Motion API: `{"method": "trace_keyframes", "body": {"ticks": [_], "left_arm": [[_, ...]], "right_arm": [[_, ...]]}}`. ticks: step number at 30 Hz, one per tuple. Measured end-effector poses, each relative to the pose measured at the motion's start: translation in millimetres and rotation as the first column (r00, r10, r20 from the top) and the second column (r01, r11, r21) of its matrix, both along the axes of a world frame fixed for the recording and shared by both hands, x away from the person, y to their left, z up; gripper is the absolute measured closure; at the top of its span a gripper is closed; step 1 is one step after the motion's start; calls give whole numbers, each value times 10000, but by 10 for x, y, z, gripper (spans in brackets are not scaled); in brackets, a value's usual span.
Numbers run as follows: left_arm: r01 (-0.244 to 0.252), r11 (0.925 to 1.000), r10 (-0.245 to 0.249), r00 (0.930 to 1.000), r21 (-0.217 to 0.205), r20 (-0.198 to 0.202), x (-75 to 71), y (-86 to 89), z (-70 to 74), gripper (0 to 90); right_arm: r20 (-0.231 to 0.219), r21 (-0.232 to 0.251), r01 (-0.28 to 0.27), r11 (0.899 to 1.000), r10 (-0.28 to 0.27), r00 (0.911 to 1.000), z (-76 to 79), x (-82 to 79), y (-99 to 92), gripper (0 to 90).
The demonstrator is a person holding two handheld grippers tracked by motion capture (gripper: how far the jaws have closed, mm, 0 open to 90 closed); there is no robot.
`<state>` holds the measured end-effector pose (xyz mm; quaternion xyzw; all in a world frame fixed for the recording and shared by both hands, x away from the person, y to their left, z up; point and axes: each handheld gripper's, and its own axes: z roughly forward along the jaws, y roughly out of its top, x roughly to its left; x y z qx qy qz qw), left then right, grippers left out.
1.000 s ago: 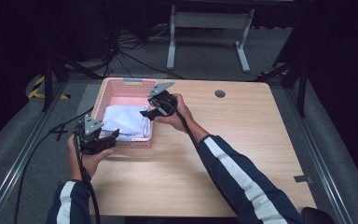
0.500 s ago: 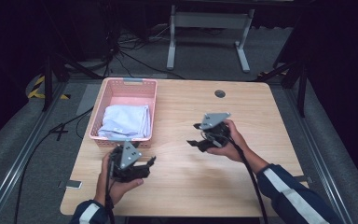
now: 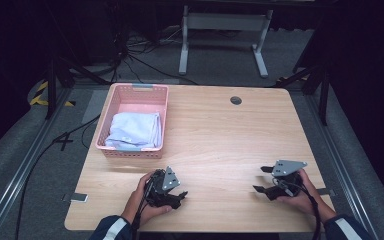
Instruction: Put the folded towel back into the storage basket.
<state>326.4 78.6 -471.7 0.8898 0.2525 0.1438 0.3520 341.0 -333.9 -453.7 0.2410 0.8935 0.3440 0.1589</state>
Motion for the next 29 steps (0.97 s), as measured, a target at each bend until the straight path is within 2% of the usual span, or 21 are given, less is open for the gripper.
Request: {"method": "trace_keyframes", "body": {"ticks": [1,3,4,5,7,8,29], "left_arm": [[66,9998,-68,9999,-190,-77,13,10,-15,236],[56,9990,-69,9996,-448,-288,37,28,-34,232],[-10,9974,-26,9987,-720,-502,56,51,-57,213],[-10,9974,-26,9987,-720,-502,56,51,-57,211],[-69,9972,27,9984,-742,-565,64,54,-59,205],[-79,9973,38,9984,-724,-562,63,51,-59,199],[213,9975,-259,9974,-676,-673,75,43,-63,150]], "right_arm": [[-119,163,163,9997,-161,9998,-20,-23,-70,250],[-121,132,315,9994,-313,9994,-49,-61,-169,239],[-155,329,477,9983,-472,9988,-86,-76,-236,228],[-155,329,477,9983,-472,9988,-86,-76,-236,228],[-489,858,722,9937,-681,9965,-126,-61,-288,217],[-422,936,833,9921,-796,9959,-141,-54,-286,198],[-484,836,576,9948,-537,9974,-144,-23,-265,148]]}}
